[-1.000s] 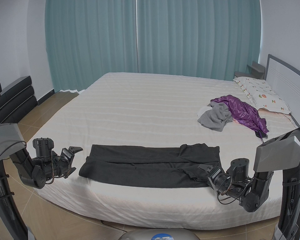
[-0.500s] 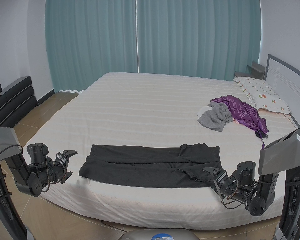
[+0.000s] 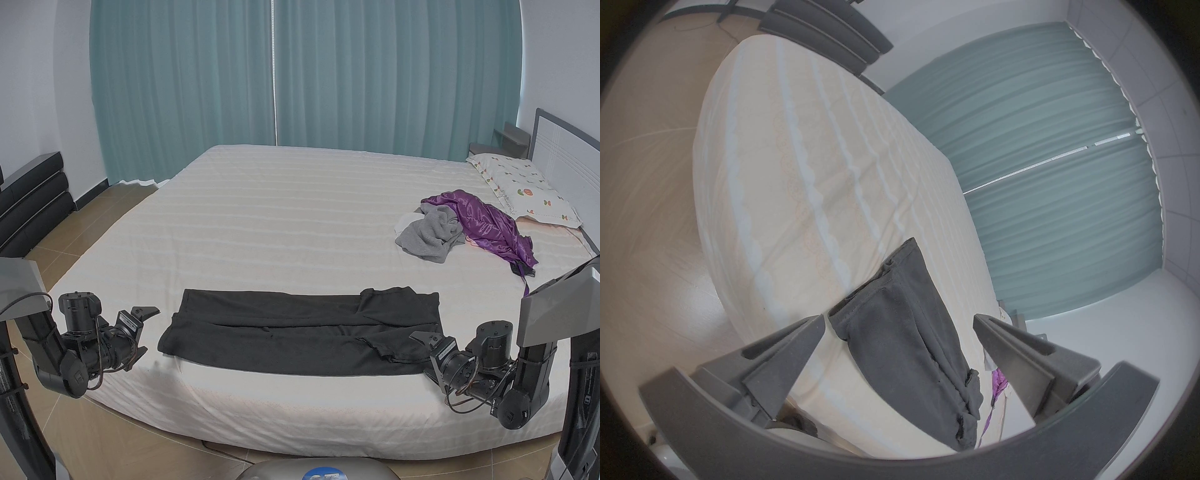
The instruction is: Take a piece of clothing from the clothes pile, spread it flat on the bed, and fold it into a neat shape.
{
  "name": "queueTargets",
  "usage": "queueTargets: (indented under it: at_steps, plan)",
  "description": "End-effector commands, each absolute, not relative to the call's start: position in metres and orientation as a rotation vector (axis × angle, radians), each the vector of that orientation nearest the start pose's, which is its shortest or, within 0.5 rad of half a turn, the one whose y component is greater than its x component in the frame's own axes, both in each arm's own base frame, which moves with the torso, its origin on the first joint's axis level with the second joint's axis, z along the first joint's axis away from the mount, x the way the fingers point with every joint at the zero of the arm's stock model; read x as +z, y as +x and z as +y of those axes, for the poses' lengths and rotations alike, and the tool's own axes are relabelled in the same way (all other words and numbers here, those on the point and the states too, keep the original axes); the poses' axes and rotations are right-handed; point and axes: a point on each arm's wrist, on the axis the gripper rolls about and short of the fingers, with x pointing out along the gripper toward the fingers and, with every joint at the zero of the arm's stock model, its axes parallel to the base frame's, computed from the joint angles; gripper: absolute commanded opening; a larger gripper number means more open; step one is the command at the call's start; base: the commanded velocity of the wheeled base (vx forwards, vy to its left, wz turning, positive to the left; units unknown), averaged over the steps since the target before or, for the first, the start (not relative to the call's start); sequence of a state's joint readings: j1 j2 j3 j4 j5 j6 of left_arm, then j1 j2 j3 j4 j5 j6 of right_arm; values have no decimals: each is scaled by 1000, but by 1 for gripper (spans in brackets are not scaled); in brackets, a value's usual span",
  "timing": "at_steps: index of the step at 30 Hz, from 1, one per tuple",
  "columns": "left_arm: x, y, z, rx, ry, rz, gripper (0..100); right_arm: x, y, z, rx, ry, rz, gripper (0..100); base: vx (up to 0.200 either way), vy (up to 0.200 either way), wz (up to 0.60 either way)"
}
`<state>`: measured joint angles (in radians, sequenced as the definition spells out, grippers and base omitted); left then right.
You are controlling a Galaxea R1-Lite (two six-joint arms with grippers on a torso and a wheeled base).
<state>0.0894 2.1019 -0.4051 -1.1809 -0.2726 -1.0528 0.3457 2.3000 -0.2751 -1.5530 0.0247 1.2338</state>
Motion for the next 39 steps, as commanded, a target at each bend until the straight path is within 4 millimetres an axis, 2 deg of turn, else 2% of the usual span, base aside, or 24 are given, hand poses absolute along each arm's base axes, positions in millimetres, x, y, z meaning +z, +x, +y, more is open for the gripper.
queueTargets:
  at_steps: [1, 9, 18, 21, 23, 30, 33, 34, 35, 39]
  plan:
    - [20, 288, 18, 108, -1095, 583, 100, -13, 266, 96, 33, 1122, 615, 100, 0, 0, 0]
    - [22, 285, 9, 71, -1068, 593, 100, -11, 265, 96, 36, 1115, 613, 100, 150, 0, 0]
    - [27, 292, 8, 62, -1057, 557, 100, -3, 264, 95, 53, 1102, 588, 100, 0, 0, 0]
    - [34, 307, 9, 47, -1024, 510, 100, 4, 264, 93, 64, 1107, 564, 100, 0, 0, 0]
    - [39, 325, 10, 28, -978, 467, 100, 6, 265, 92, 66, 1103, 558, 100, 0, 0, 0]
    - [21, 386, 13, 4, -892, 461, 100, 4, 269, 87, 52, 1097, 546, 100, 0, 0, 0]
    - [6, 403, 11, -3, -820, 517, 100, 4, 270, 85, 48, 1093, 542, 100, 0, 0, 0]
    - [6, 403, 11, -3, -820, 517, 100, 4, 270, 85, 48, 1093, 542, 100, 0, 0, 0]
    - [0, 415, 11, -4, -785, 539, 100, 3, 269, 85, 45, 1092, 546, 100, 0, 0, 0]
    - [2, 435, 11, -1, -780, 554, 100, -1, 270, 85, 42, 1087, 557, 100, 0, 0, 0]
